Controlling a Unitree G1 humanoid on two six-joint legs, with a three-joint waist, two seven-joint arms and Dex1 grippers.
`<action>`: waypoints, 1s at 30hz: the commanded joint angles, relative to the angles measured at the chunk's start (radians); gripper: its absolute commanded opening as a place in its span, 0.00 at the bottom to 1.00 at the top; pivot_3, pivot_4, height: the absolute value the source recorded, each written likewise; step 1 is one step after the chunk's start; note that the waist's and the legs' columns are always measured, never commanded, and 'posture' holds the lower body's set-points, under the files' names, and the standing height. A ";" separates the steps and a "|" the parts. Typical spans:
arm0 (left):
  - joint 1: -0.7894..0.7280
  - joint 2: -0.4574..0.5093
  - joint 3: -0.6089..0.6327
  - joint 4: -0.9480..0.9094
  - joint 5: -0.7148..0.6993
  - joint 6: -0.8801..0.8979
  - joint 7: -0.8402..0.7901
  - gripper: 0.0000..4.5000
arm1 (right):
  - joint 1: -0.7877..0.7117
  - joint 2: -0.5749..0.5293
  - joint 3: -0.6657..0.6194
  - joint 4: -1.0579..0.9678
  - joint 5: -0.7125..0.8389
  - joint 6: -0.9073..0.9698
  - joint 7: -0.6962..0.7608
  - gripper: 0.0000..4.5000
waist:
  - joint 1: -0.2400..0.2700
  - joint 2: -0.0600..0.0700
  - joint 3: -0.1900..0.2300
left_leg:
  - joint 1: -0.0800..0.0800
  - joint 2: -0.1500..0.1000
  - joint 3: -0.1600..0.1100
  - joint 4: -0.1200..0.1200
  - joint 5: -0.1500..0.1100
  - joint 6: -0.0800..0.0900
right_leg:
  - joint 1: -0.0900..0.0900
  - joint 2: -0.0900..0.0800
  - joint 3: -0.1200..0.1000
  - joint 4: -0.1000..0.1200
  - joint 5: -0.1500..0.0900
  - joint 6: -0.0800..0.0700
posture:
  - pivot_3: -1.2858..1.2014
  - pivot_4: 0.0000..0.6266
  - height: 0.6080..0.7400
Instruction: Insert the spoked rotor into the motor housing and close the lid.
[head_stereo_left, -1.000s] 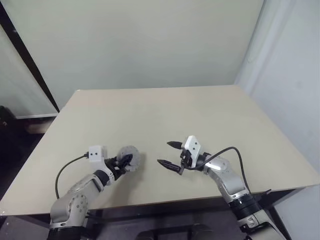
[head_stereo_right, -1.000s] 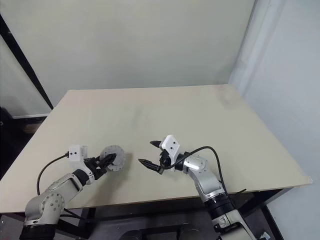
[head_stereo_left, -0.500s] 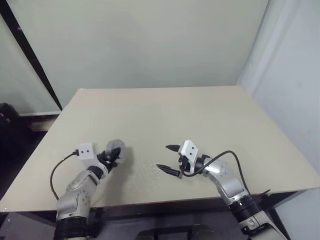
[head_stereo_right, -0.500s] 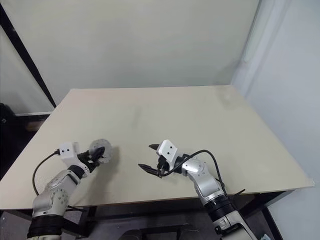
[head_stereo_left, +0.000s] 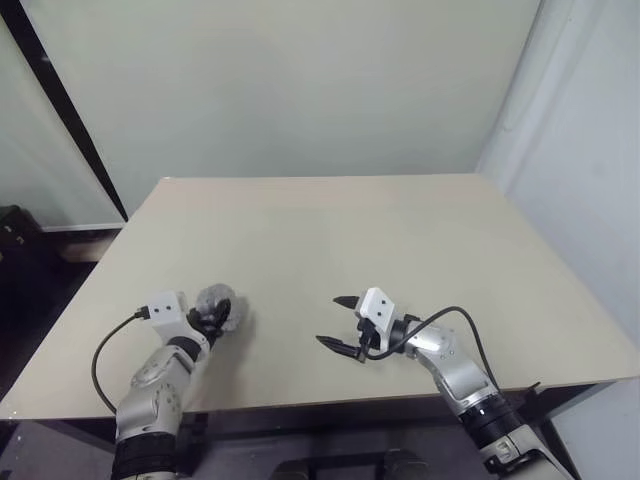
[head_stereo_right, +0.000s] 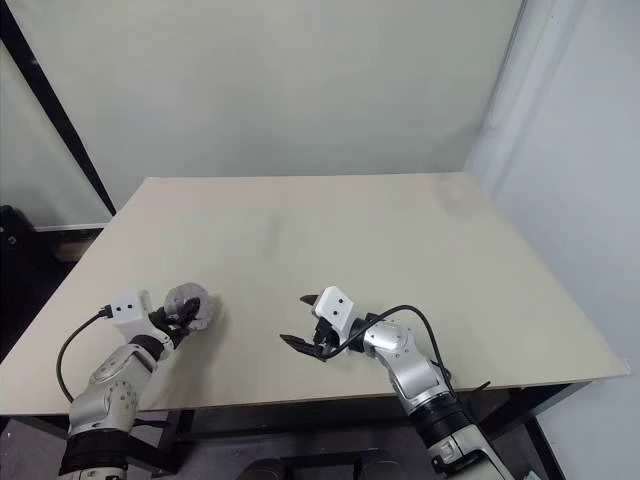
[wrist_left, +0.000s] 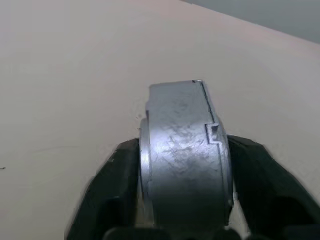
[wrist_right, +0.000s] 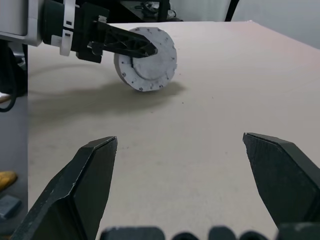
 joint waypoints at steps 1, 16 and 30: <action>-0.001 0.016 0.022 -0.037 0.045 -0.027 0.046 0.96 | -0.019 0.004 -0.004 -0.012 -0.004 -0.021 -0.011 0.98 | 0.000 0.000 0.000 | 0.000 0.000 0.000 0.000 0.000 0.000 | 0.000 0.000 0.000 0.000 0.000 0.000 | 0.52 0.00 1.00; 0.037 0.003 0.009 -0.103 0.156 -0.059 0.127 1.00 | -0.031 0.012 -0.006 0.030 -0.021 -0.032 -0.021 0.98 | 0.005 0.000 0.000 | 0.001 0.000 0.000 0.001 0.000 0.000 | 0.001 0.000 0.000 0.000 0.000 0.000 | 0.52 0.00 1.00; 0.114 0.128 -0.216 -0.544 0.065 0.097 -0.237 1.00 | -0.032 -0.063 -0.215 -0.032 0.111 0.112 -0.058 0.98 | 0.005 0.001 0.000 | 0.000 0.000 0.002 0.002 0.000 0.000 | 0.001 0.000 0.001 0.000 0.000 0.000 | 0.52 0.00 1.00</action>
